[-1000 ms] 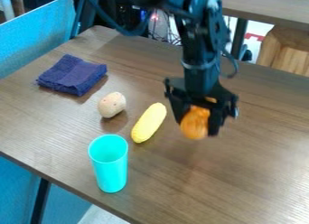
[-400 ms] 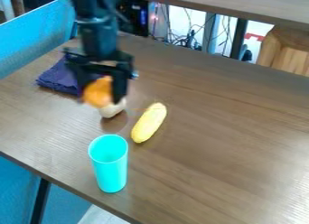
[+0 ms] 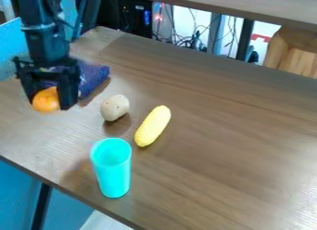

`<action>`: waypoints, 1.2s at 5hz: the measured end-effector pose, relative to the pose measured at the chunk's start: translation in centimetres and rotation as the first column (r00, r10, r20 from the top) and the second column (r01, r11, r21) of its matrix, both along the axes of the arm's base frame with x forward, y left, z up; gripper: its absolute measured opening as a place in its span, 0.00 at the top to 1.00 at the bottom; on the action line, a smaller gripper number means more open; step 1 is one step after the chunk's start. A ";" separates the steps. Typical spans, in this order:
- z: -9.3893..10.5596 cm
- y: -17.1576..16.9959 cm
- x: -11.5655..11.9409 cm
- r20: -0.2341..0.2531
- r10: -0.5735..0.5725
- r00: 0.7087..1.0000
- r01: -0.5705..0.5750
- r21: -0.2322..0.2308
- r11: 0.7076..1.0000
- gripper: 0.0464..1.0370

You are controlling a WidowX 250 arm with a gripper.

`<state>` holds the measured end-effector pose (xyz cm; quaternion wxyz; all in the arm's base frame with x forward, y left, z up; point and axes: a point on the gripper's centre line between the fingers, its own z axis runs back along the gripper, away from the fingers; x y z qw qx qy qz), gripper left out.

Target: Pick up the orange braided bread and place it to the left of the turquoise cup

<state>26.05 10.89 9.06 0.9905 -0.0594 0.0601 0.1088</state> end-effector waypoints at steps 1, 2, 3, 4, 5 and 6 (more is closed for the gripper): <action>-3.6 0.0 -0.8 -0.050 -0.090 0.995 0.090 -0.016 0.996 0.22; -6.8 -1.3 -0.7 -0.153 -0.179 0.972 0.174 -0.045 0.984 0.22; -7.1 -2.8 0.2 -0.174 -0.232 0.957 0.229 -0.040 0.973 0.22; -7.3 -3.8 0.3 -0.198 -0.245 0.949 0.247 -0.019 0.969 0.22; -7.4 -4.0 0.1 -0.211 -0.229 0.950 0.231 -0.016 0.973 0.22; -7.3 -4.3 -1.3 -0.231 -0.205 0.951 0.206 -0.020 0.978 0.15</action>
